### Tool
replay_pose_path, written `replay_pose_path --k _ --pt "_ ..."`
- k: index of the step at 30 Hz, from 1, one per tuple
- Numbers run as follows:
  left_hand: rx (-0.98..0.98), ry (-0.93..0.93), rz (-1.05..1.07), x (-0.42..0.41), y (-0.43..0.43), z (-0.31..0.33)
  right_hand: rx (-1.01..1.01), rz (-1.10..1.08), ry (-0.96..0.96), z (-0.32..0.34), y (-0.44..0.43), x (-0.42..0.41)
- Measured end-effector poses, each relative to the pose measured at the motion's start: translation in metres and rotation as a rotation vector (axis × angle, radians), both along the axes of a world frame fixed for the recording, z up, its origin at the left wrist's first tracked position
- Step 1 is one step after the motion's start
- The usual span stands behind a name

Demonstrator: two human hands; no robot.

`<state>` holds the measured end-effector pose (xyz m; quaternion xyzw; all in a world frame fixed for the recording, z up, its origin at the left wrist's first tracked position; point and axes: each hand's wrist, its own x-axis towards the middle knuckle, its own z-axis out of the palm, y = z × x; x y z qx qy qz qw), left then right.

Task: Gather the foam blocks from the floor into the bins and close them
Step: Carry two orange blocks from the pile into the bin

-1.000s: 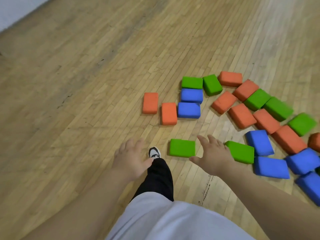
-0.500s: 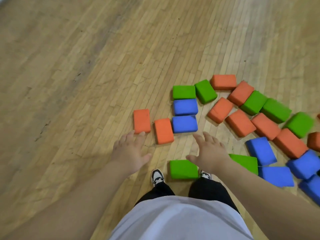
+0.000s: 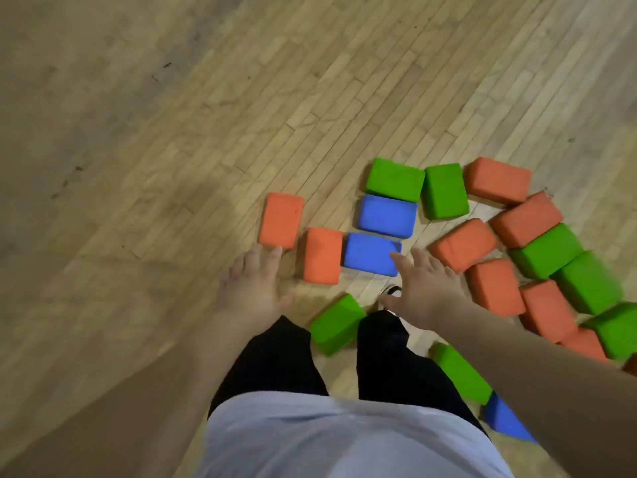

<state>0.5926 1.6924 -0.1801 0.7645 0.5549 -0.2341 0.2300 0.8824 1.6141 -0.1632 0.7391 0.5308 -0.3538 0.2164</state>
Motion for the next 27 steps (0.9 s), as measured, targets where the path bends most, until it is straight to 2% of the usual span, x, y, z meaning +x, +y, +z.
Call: replay_pose_path --k 2,5,13,15,17,19,22,27 --pt "-0.004 -0.004 0.000 0.015 0.016 -0.033 -0.025 -0.022 0.005 -0.032 0.024 0.010" --pt "-0.063 0.020 -0.050 0.029 0.046 -0.111 -0.072 -0.037 0.023 -0.116 0.065 0.016" --pt "-0.164 0.025 -0.090 0.046 0.102 -0.426 -0.084 0.062 0.019 -0.454 0.149 0.002" --pt "-0.257 0.000 -0.081 0.048 0.100 -0.499 -0.098 0.090 0.024 -0.528 0.158 -0.006" --pt "-0.380 -0.031 0.021 0.053 0.096 -0.559 -0.131 0.097 0.025 -0.585 0.160 -0.011" --pt "-0.470 -0.088 0.199 0.056 0.089 -0.598 -0.147 0.119 0.012 -0.619 0.154 -0.015" --pt "-0.483 -0.242 0.431 0.057 0.078 -0.614 -0.068 0.098 0.048 -0.625 0.145 -0.011" --pt "-0.430 -0.438 0.550 0.041 0.077 -0.556 -0.014 -0.215 0.288 -0.569 0.151 -0.010"
